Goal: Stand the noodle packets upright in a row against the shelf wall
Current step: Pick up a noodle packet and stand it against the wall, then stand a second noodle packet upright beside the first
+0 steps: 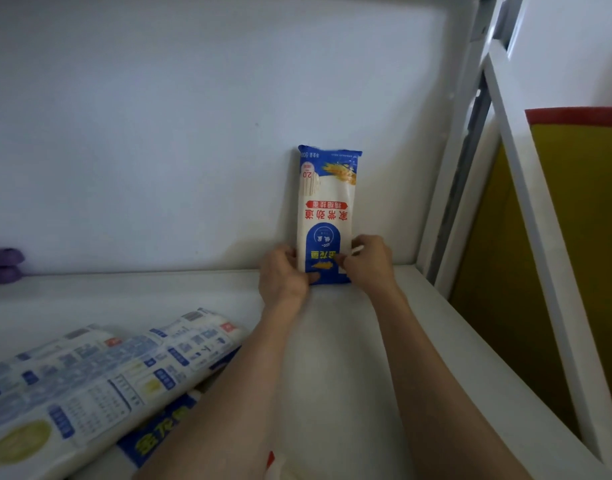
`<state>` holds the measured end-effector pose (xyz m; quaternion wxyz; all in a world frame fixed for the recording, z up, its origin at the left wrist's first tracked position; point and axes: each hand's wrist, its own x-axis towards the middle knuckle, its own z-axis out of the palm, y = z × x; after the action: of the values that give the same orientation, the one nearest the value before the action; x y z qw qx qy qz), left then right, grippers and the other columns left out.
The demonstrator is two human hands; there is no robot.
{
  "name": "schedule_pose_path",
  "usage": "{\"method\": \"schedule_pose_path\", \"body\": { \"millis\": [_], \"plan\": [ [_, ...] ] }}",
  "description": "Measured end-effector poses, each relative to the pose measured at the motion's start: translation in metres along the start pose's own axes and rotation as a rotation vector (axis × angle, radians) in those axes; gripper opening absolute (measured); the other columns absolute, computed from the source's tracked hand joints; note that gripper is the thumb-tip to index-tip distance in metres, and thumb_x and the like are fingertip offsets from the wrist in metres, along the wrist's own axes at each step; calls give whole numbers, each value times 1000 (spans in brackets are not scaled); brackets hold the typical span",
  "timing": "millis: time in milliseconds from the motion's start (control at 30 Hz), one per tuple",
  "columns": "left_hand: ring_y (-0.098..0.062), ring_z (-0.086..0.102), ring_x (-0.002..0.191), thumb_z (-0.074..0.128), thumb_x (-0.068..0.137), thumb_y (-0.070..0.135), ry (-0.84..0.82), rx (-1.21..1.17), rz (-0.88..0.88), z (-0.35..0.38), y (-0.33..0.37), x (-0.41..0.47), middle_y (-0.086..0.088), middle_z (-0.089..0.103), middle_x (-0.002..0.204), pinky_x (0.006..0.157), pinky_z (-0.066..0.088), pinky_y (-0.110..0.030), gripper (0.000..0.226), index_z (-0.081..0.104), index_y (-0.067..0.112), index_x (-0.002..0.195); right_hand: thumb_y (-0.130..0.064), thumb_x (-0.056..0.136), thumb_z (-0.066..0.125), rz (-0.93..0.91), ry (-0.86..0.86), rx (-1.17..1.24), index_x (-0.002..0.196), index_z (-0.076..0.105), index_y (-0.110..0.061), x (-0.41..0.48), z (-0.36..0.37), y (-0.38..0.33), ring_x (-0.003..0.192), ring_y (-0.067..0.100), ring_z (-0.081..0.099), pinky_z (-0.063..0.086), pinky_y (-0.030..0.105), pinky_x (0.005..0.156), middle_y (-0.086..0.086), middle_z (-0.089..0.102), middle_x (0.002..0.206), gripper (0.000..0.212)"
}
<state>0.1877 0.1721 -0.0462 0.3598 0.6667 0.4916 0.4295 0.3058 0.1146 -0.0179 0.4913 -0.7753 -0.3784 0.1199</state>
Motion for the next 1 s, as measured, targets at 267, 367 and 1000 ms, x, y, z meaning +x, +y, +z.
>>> {"method": "schedule_pose_path", "body": {
  "millis": [267,367,1000],
  "plan": [
    [-18,68,82,81,76,15,81,-31,28,-4,4,9,0,66,85,67,54,-27,24,58,13,83,-23,86,69,213,-5,128,107,61,-2,-2,11,1,78,31,72,56,28,49,17,70,105,31],
    [-17,65,79,78,78,14,117,-40,34,1,4,6,4,62,81,65,50,-24,22,56,16,80,-15,84,66,221,22,160,102,64,1,2,13,1,77,32,72,61,36,60,18,71,102,25],
    [-22,65,106,72,81,18,-343,79,-23,-113,40,-86,-8,69,117,83,53,-29,38,65,14,118,-5,81,58,109,-222,41,92,64,3,-132,-15,-34,79,33,66,58,42,73,15,65,85,15]
  ]
}}
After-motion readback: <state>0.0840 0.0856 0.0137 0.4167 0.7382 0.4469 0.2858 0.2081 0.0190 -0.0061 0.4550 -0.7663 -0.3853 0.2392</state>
